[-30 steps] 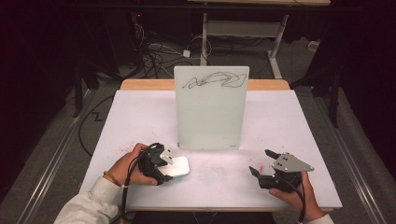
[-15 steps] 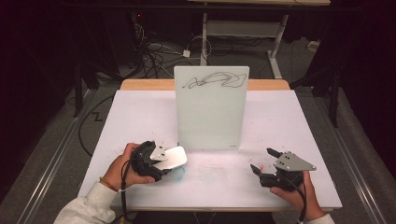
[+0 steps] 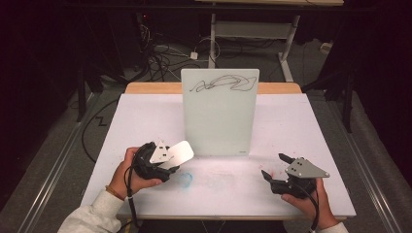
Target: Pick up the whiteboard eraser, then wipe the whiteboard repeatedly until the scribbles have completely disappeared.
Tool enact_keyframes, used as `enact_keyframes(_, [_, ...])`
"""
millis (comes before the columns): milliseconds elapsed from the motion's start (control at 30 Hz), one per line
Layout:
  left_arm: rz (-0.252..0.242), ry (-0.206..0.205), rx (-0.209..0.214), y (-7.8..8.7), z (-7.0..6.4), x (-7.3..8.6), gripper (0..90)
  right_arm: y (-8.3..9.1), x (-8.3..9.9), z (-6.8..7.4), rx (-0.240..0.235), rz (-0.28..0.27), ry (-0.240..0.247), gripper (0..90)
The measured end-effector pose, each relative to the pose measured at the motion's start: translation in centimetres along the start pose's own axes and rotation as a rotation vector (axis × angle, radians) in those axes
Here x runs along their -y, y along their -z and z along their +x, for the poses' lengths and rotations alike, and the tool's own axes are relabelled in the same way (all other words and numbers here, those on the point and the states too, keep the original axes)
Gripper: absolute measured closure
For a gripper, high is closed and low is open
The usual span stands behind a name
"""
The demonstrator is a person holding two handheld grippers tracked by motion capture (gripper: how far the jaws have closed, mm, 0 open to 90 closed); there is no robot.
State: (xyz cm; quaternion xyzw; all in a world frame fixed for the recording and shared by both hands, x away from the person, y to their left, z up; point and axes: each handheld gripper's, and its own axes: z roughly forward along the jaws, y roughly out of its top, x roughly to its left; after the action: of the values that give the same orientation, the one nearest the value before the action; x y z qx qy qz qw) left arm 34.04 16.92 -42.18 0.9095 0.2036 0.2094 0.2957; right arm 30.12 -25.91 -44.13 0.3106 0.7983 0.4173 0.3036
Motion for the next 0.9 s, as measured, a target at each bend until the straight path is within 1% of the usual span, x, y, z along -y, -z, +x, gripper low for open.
enact_keyframes(33, [-0.01,0.004,-0.01,0.1,0.0,0.0,29.2,0.0,0.0,0.0,-0.001,-0.001,-0.002,21.8])
enact_keyframes(67, [-0.037,0.023,-0.041,0.3,0.0,-0.1,29.2,0.0,0.0,0.0,0.001,-0.003,-0.002,21.8])
enact_keyframes(100, [-0.037,0.023,-0.041,0.3,0.0,-0.1,29.1,0.0,0.0,0.0,0.001,-0.003,-0.001,21.8])
enact_keyframes(133, [-0.056,0.036,-0.074,0.4,0.1,-0.2,29.2,0.0,0.0,0.0,0.001,-0.002,-0.001,21.8])
enact_keyframes(167, [-0.056,0.036,-0.074,0.4,0.1,-0.2,29.1,0.0,0.0,0.0,0.002,-0.003,-0.004,21.7])
enact_keyframes(200, [-0.08,0.048,-0.094,0.6,0.2,-0.2,29.2,0.0,0.0,0.0,0.003,-0.003,-0.006,21.7])
enact_keyframes(233, [-0.08,0.048,-0.094,0.6,0.2,-0.2,29.1,-0.1,0.0,0.0,0.003,-0.002,-0.006,21.7])
enact_keyframes(267, [-0.09,0.059,-0.099,0.7,0.2,-0.2,29.1,-0.1,0.0,0.0,0.003,-0.002,-0.006,21.7])
enact_keyframes(300, [-0.091,0.061,-0.107,0.7,0.3,-0.3,29.2,-0.1,0.0,0.0,0.005,0.001,-0.006,21.7])
enact_keyframes(333, [-0.104,0.072,-0.144,0.8,0.2,-0.5,29.2,-0.2,0.0,0.0,0.003,-0.001,-0.007,21.7])
enact_keyframes(367, [-0.104,0.081,-0.148,0.9,0.3,-0.6,29.2,-0.2,0.0,0.0,0.003,-0.001,-0.005,21.7])
enact_keyframes(433, [-0.127,0.094,-0.165,1.1,0.5,-0.8,29.2,-0.1,0.0,0.1,0.004,-0.003,-0.003,21.6])
enact_keyframes(500, [-0.139,0.105,-0.171,1.2,0.7,-1.2,29.2,0.0,0.0,0.1,0.004,-0.006,0.0,21.6])
enact_keyframes(567, [-0.153,0.107,-0.198,1.4,1.0,-1.5,29.2,0.1,0.1,0.1,0.006,-0.004,0.003,21.6])
enact_keyframes(633, [-0.164,0.123,-0.198,1.5,1.2,-1.9,29.2,0.1,0.1,0.1,0.007,-0.002,-0.004,21.6])
enact_keyframes(667, [-0.179,0.133,-0.206,1.5,1.4,-2.0,29.2,0.0,0.1,0.0,0.008,-0.002,-0.004,21.6])
enact_keyframes(733, [-0.195,0.138,-0.215,1.8,1.6,-2.4,29.1,0.0,0.1,0.2,0.004,-0.001,-0.006,21.6])
enact_keyframes(767, [-0.204,0.139,-0.238,1.9,1.7,-2.6,29.2,0.0,0.1,0.2,0.004,0.001,0.0,21.6])
enact_keyframes(800, [-0.204,0.139,-0.238,1.9,1.7,-2.6,29.1,-0.1,0.1,0.2,0.006,0.001,0.005,21.6])
enact_keyframes(833, [-0.226,0.16,-0.254,2.1,2.1,-3.2,29.1,-0.1,0.1,0.2,0.005,0.003,0.003,21.6])
enact_keyframes(900, [-0.248,0.172,-0.301,2.3,2.4,-3.9,29.1,-0.2,0.1,0.2,0.007,0.006,-0.004,21.6])
